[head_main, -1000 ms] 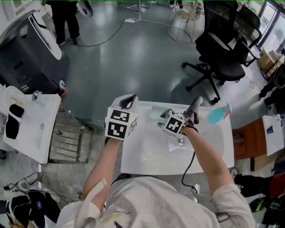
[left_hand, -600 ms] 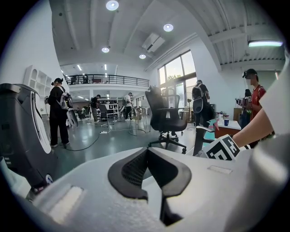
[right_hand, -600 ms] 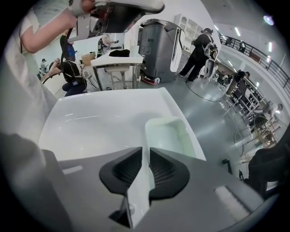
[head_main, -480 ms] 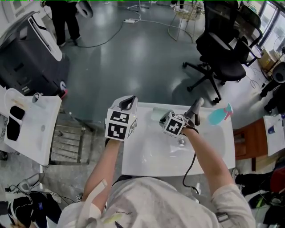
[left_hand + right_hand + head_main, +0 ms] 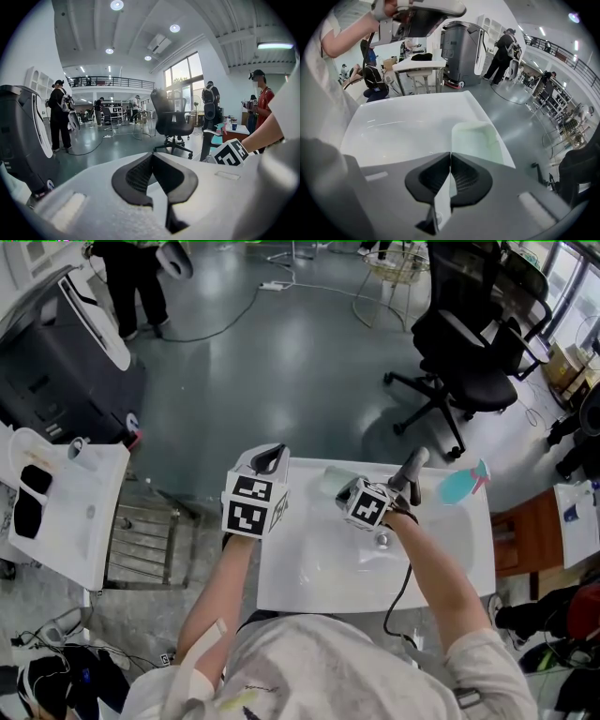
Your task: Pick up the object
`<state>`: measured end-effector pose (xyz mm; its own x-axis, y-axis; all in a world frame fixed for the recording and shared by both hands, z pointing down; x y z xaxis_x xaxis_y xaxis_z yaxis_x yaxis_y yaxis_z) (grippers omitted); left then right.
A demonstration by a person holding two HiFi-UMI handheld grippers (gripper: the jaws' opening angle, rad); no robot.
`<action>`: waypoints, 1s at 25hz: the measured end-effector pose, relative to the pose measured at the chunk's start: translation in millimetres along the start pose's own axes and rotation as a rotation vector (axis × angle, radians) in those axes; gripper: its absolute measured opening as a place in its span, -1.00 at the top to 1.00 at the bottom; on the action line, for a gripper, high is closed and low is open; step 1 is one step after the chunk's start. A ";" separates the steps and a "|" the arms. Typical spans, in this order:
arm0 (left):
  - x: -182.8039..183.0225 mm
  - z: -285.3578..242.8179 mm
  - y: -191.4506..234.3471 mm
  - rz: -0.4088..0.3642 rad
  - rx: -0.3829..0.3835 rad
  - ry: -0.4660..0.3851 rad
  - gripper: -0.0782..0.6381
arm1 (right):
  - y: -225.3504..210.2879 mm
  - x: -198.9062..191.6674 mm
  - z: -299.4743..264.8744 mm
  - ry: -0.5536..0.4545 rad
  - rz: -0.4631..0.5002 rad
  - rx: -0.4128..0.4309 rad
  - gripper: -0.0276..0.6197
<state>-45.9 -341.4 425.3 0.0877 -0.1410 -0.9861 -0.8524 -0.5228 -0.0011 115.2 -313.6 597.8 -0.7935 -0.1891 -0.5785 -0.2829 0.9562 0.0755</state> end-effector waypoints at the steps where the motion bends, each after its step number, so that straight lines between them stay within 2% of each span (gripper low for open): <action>1: 0.5 -0.2 -0.6 0.000 -0.001 0.000 0.78 | -0.6 0.4 1.7 -0.004 -0.003 -0.006 0.88; 15: 12.6 -3.7 -7.2 -0.012 -0.030 -0.032 0.78 | -13.7 26.4 39.5 -0.103 -0.036 -0.127 0.88; 25: 23.8 -4.0 -10.9 -0.019 -0.056 -0.059 0.78 | -28.0 58.6 77.1 -0.271 -0.111 -0.250 0.88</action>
<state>-32.4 -342.4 402.5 0.0721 -0.0819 -0.9940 -0.8208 -0.5711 -0.0124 118.2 -334.2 499.1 -0.5888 -0.1904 -0.7856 -0.5080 0.8431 0.1764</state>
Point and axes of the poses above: the fingertips, and each gripper's own axes: z backward along the fingers, y to its left, x out of its top, the point moved 5 cm from there along z, backward along the fingers, and after that the axes turned 11 degrees about -y, right-handed, at the moved point
